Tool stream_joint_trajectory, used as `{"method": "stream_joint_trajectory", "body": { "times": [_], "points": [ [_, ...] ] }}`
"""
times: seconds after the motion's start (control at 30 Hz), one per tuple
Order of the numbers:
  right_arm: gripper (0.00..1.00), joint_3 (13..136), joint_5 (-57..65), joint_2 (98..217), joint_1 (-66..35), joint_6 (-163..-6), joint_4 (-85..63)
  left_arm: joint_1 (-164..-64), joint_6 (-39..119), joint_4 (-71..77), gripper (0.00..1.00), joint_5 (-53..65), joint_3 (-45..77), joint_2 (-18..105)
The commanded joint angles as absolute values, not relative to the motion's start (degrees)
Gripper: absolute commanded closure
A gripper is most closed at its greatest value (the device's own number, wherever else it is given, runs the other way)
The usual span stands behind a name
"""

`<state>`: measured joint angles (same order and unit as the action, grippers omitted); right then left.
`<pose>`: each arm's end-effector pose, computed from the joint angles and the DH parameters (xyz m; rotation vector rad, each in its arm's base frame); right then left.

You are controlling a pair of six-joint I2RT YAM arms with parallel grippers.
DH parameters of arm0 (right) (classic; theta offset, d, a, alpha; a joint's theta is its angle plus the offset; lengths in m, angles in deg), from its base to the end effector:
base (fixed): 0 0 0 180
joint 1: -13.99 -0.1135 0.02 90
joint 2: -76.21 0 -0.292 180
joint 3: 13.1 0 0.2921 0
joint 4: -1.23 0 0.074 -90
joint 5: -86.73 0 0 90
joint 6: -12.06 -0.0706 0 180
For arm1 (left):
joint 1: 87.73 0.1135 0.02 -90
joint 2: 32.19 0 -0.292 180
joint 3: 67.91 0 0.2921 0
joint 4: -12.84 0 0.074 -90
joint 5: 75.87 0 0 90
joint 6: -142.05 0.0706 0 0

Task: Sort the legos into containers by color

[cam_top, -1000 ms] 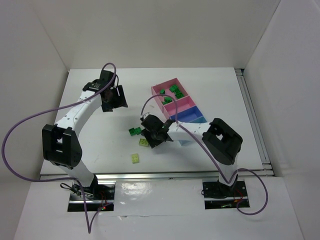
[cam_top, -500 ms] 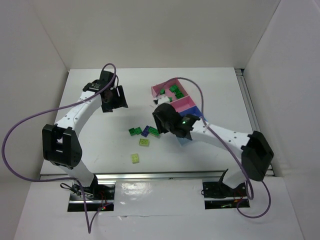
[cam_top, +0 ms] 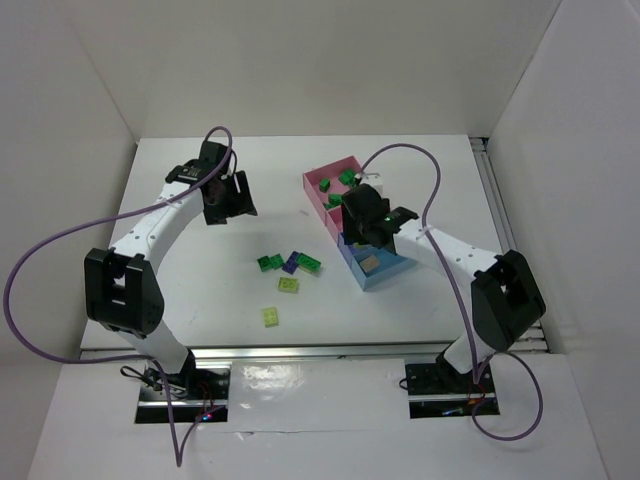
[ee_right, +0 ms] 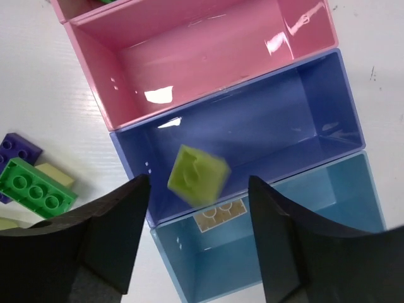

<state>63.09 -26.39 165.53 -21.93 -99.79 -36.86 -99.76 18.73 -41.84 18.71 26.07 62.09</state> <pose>0.3305 0.2052 0.2308 -0.1206 2.3672 -0.0215 0.4088 -0.0813 0.2849 -0.5006 2.4899 -0.2152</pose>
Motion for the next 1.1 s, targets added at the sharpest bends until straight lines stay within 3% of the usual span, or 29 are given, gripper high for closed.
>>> {"method": "stream_joint_trajectory", "body": {
  "times": [0.0, 0.27, 0.43, 0.73, 1.07],
  "points": [
    [0.28, 63.7, -25.7, 165.3, -21.3, -99.8, -35.6, -99.4, 18.7, -41.5, 0.19, 18.1, 26.8, 62.1],
    [0.30, 64.2, -25.9, 163.7, -35.4, -97.4, -36.0, -99.4, 18.7, -42.0, 0.19, 19.1, 26.8, 62.1],
    [0.27, 62.9, -17.6, 165.7, -43.8, -94.8, -31.9, -99.4, 19.2, -42.0, 0.19, 19.7, 26.8, 62.1],
    [0.13, 76.8, -12.0, 182.6, -44.9, -92.1, -35.1, -98.9, 19.2, -42.0, 0.19, 19.1, 26.3, 61.6],
    [0.11, 79.2, -10.0, 189.1, -45.4, -90.1, -33.5, -97.8, 19.7, -42.0, 0.19, 19.1, 25.8, 61.6]
  ]
}}
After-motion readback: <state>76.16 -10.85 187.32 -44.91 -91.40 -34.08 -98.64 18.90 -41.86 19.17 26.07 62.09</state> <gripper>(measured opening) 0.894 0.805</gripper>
